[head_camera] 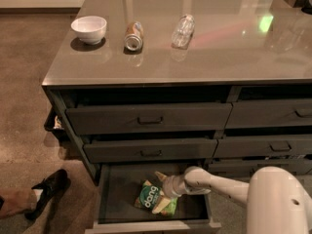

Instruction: Pick green rice chip bag from bottom drawer and place on counter

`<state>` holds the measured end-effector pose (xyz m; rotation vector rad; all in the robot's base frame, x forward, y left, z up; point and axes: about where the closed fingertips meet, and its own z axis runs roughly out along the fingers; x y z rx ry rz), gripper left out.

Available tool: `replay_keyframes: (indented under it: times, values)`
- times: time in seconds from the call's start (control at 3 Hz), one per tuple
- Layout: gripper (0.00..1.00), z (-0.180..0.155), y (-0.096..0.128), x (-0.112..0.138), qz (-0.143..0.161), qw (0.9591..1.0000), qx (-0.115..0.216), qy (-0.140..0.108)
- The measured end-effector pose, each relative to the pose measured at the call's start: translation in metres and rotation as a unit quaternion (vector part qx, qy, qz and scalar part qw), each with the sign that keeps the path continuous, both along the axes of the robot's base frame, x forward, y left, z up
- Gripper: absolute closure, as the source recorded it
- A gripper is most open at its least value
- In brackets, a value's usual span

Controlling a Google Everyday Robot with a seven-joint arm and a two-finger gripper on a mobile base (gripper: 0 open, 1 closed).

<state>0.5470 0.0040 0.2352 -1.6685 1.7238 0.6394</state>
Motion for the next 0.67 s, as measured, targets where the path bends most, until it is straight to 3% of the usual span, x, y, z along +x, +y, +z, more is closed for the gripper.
replay_keyframes:
  times: [0.67]
  values:
    - [0.00, -0.052, -0.022, 0.027, -0.016, 0.9995, -0.022, 0.018]
